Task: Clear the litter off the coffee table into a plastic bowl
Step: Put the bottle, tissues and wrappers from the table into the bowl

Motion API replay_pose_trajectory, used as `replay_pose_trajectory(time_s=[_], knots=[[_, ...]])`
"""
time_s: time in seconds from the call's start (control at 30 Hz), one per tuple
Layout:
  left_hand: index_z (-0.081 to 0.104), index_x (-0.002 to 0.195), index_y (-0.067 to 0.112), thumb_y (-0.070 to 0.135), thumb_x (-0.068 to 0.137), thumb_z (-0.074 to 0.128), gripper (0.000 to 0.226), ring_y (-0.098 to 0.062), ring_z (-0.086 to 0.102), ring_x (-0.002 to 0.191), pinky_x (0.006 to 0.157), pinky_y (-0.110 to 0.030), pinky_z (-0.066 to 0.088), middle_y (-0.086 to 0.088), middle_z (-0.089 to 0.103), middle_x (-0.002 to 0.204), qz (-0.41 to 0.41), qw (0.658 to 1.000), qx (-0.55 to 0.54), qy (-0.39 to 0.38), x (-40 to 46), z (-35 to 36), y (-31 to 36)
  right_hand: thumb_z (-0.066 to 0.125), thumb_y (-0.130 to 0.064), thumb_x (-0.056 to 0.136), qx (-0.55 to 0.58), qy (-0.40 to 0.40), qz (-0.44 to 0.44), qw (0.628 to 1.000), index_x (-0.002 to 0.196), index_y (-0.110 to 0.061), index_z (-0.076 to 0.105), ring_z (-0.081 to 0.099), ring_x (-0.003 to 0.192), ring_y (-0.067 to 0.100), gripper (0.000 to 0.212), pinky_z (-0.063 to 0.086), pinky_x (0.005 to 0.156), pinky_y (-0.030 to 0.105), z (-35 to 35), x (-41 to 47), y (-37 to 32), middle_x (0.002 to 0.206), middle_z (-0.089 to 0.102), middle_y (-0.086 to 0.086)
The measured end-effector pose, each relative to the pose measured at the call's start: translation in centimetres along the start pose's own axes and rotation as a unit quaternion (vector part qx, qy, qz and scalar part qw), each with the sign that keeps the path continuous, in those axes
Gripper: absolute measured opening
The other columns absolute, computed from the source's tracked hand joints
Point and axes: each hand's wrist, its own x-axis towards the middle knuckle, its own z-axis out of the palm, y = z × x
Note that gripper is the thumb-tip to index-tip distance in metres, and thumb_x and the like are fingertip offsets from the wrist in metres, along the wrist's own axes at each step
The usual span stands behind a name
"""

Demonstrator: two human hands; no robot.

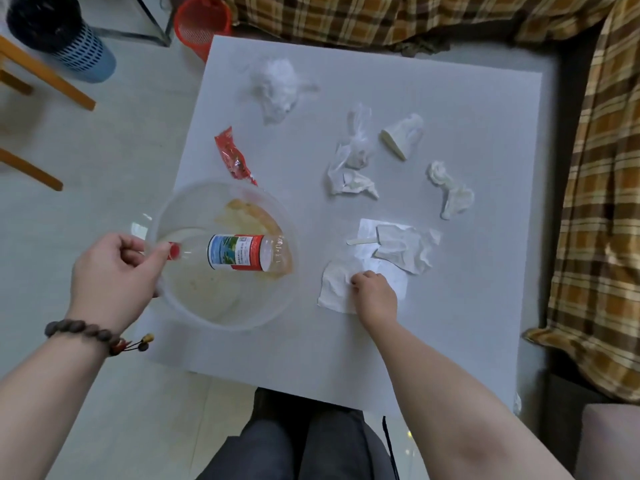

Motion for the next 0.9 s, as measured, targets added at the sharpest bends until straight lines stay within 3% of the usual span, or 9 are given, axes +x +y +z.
replay_pose_trajectory(time_s=[0.17,0.27,0.37,0.47,0.7,0.83,0.9], knots=[[0.056,0.084,0.018,0.063,0.061,0.063,0.051,-0.033,0.065,0.069,0.076,-0.056,0.057,-0.005,0.057,0.067,0.018,1.0,0.009,0.014,-1.4,1.0,2.8,0.053,-0.012,0.089,0.137,0.118,-0.024,0.983,0.091,-0.009,0.067,0.056,0.088,0.026,0.015,0.044,0.067,0.036,-5.9,-1.7,-3.6,0.09,0.063,0.009],[0.057,0.091,0.011,0.048,0.073,0.067,0.042,-0.038,0.068,0.076,0.077,-0.054,0.057,-0.01,0.061,0.075,0.036,0.999,0.007,0.026,-1.8,1.0,4.1,0.061,-0.014,0.088,0.239,0.218,-0.079,0.943,0.093,-0.013,0.071,0.06,0.085,0.023,0.011,0.046,0.069,0.032,-10.6,-3.9,-7.0,0.087,0.066,0.004],[0.056,0.091,0.01,0.035,0.082,0.07,0.029,-0.037,0.068,0.072,0.072,-0.05,0.057,-0.008,0.059,0.072,0.05,0.998,0.002,0.033,-2.0,1.1,5.5,0.068,-0.011,0.084,0.281,0.261,-0.164,0.909,0.091,-0.011,0.073,0.064,0.08,0.026,0.008,0.051,0.07,0.033,-14.2,-6.3,-11.0,0.083,0.068,0.005],[0.056,0.091,0.009,0.034,0.083,0.069,0.029,-0.036,0.069,0.069,0.063,-0.04,0.055,-0.009,0.059,0.073,0.068,0.997,-0.007,0.025,-2.4,1.4,7.1,0.069,-0.009,0.083,0.27,0.262,-0.226,0.899,0.088,-0.009,0.073,0.064,0.077,0.025,0.007,0.052,0.067,0.032,-15.5,-7.4,-14.3,0.081,0.069,0.008],[0.059,0.094,0.007,0.035,0.082,0.069,0.033,-0.036,0.065,0.08,0.075,-0.052,0.058,-0.006,0.057,0.076,0.081,0.995,-0.062,0.01,-3.4,1.8,9.7,0.068,-0.012,0.085,0.248,0.157,-0.251,0.923,0.102,-0.007,0.072,0.061,0.103,0.029,0.018,0.049,0.09,0.039,-14.9,-7.3,-16.5,0.102,0.071,0.009],[0.058,0.094,0.008,0.033,0.084,0.069,0.029,-0.031,0.064,0.069,0.072,-0.051,0.059,-0.007,0.057,0.079,0.081,0.995,-0.061,0.012,-3.3,1.9,10.3,0.071,-0.02,0.082,0.241,0.181,-0.243,0.922,0.113,-0.013,0.068,0.057,0.104,0.023,0.031,0.044,0.091,0.029,-16.1,-7.4,-15.2,0.109,0.068,0.004],[0.058,0.094,0.009,0.032,0.084,0.069,0.028,-0.036,0.066,0.076,0.075,-0.051,0.058,-0.009,0.058,0.08,0.079,0.995,-0.055,0.009,-3.0,2.0,10.5,0.073,-0.023,0.081,0.245,0.21,-0.226,0.919,0.114,-0.014,0.066,0.057,0.104,0.022,0.035,0.045,0.089,0.028,-16.8,-7.1,-13.5,0.109,0.067,0.004]])
